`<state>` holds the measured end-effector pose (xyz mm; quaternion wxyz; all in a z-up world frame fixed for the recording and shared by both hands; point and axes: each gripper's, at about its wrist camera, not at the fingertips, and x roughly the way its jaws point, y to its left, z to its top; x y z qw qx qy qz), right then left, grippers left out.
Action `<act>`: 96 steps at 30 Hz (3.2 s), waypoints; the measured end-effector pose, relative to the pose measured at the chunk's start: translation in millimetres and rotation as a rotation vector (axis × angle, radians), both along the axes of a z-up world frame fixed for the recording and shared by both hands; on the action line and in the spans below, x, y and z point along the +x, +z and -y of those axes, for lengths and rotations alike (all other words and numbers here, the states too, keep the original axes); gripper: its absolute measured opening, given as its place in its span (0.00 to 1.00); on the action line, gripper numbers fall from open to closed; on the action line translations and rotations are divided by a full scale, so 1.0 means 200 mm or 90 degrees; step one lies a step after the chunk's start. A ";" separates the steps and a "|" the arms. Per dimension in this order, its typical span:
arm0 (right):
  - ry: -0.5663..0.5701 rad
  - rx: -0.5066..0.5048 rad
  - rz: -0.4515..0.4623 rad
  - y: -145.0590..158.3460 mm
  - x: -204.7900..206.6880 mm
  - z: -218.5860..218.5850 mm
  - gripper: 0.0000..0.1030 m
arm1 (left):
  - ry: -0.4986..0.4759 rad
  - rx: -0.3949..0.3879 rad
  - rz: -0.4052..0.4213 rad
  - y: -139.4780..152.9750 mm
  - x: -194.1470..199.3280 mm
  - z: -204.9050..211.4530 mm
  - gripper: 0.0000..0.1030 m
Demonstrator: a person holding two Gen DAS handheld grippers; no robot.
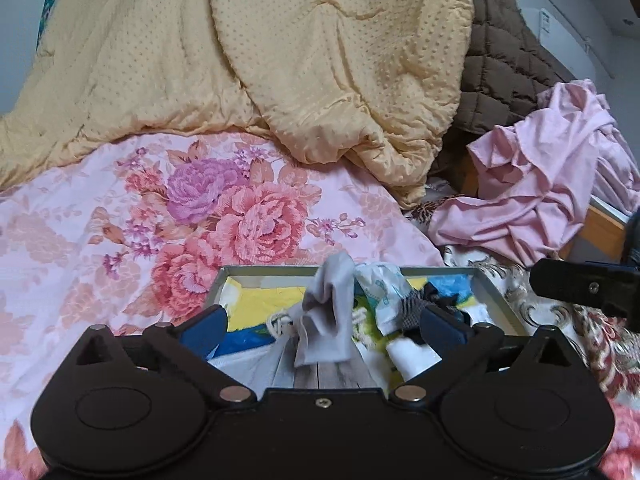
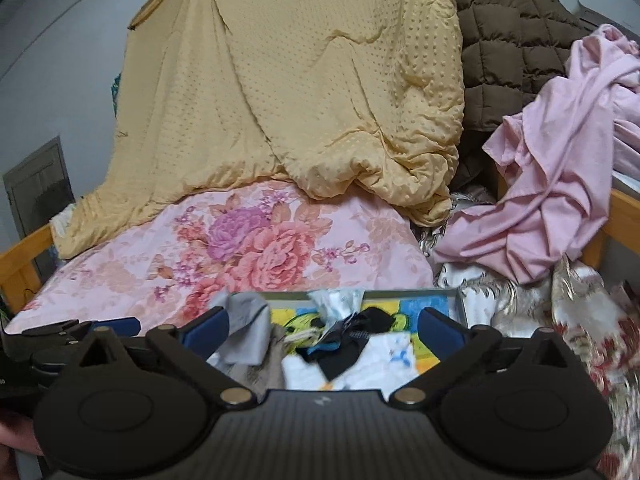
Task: Organize soft objects
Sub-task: 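Lower the cloth and sock into the tray and open both grippers, then move both tools back to the items beside the tray, then grasp the colourful striped sock with the left gripper while the right grasps the cartoon-boy plush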
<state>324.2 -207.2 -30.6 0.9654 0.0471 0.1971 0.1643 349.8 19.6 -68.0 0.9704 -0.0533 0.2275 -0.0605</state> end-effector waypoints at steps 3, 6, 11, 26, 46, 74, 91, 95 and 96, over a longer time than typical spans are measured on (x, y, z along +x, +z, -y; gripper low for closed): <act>0.007 0.010 -0.005 -0.01 -0.14 0.02 0.99 | -0.006 -0.016 0.012 0.01 -0.14 -0.01 0.99; 0.013 0.006 -0.004 -0.03 -0.29 0.03 0.99 | -0.002 -0.027 0.025 0.03 -0.30 -0.02 0.99; -0.008 0.008 -0.007 -0.10 -0.61 0.11 0.99 | 0.009 -0.039 0.032 0.03 -0.59 -0.03 0.99; -0.078 0.052 -0.052 -0.39 -1.08 0.33 1.00 | -0.025 -0.024 -0.056 -0.17 -1.49 0.15 0.99; -0.113 0.069 -0.058 -0.46 -1.02 0.44 1.00 | -0.128 -0.012 -0.152 -0.47 -1.40 0.49 0.99; -0.085 0.015 -0.036 -0.46 -0.96 0.41 1.00 | -0.205 -0.053 -0.175 -0.49 -1.30 0.50 0.19; -0.163 -0.160 -0.075 -0.61 -0.64 0.31 0.93 | -0.171 -0.070 -0.162 -0.36 -1.42 0.32 0.19; -0.141 -0.206 -0.098 -0.69 -0.64 0.29 0.92 | -0.165 -0.070 -0.163 -0.35 -1.43 0.28 0.19; -0.125 -0.228 -0.088 -0.70 -0.64 0.26 0.92 | -0.161 -0.072 -0.164 -0.35 -1.43 0.28 0.19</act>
